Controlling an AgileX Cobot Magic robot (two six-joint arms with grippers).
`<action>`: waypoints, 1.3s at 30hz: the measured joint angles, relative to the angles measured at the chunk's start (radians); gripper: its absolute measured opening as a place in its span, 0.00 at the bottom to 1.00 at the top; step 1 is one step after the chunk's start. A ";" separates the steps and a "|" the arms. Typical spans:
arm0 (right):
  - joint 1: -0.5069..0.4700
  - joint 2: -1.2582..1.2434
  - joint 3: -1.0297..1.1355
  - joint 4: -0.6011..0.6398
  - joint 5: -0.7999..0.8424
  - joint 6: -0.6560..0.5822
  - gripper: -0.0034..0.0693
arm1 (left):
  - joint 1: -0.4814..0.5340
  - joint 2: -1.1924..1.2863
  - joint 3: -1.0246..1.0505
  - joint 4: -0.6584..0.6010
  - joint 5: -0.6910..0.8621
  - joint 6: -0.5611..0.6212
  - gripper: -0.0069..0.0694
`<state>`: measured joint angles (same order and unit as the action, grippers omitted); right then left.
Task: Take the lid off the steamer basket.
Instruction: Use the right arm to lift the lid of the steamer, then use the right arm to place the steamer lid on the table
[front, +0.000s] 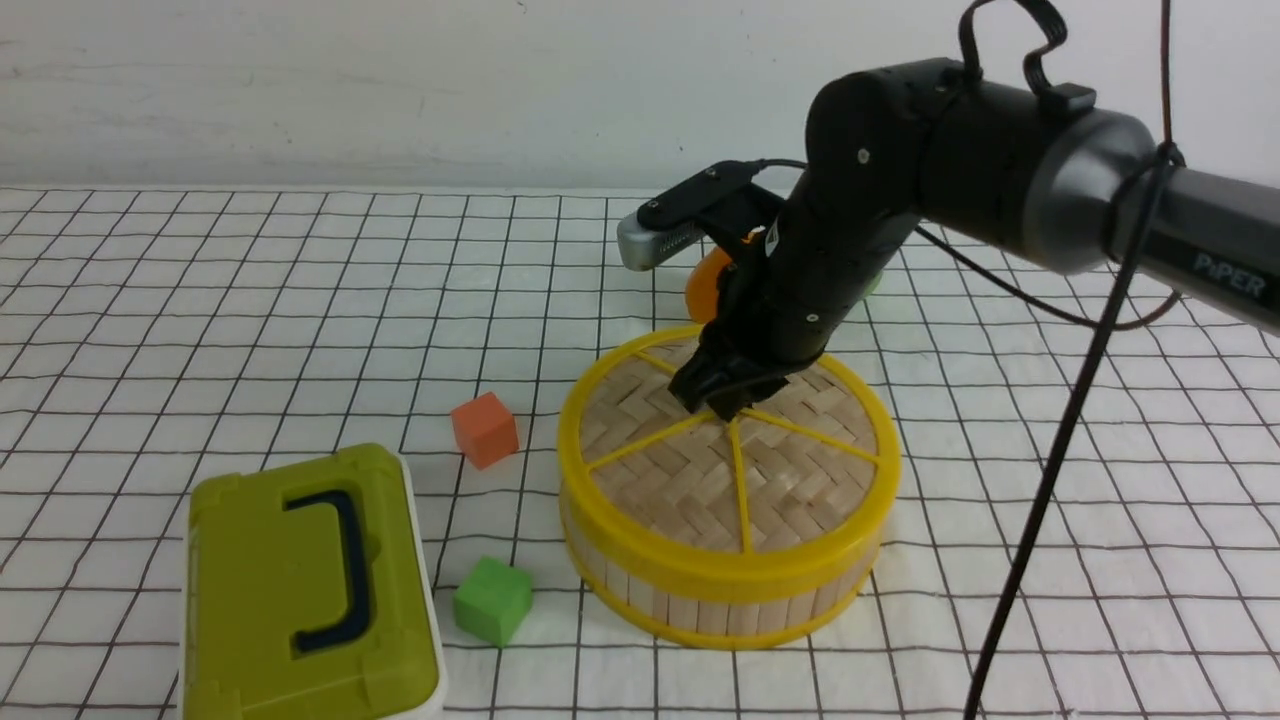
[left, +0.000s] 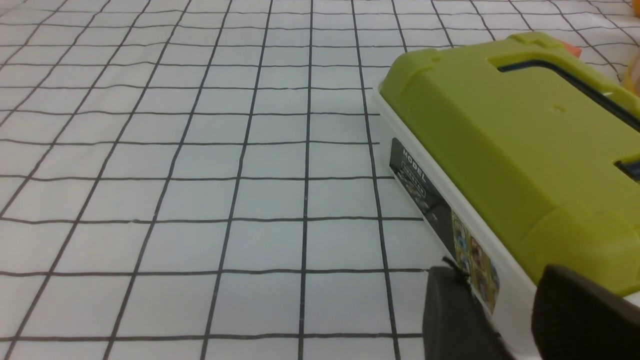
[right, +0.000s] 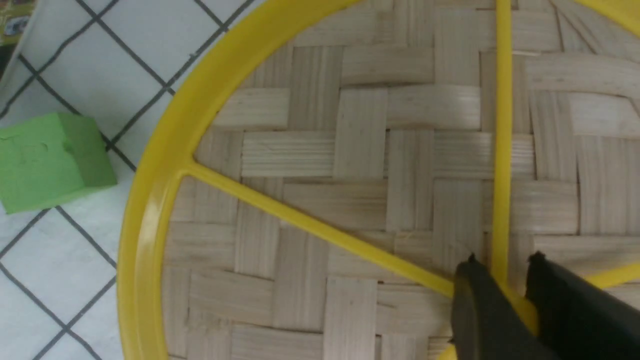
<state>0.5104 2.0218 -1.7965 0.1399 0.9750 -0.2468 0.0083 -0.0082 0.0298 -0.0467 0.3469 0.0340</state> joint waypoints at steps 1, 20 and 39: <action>0.000 -0.002 0.000 0.000 0.001 0.000 0.19 | 0.000 0.000 0.000 0.000 0.000 0.000 0.40; -0.273 -0.476 0.226 -0.116 0.148 0.056 0.19 | 0.000 0.000 0.000 0.000 0.000 0.000 0.40; -0.467 -0.265 0.558 -0.034 -0.327 0.060 0.19 | 0.000 0.000 0.000 0.000 0.000 0.000 0.40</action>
<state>0.0436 1.7564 -1.2380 0.1055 0.6482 -0.1871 0.0083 -0.0082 0.0298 -0.0467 0.3469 0.0340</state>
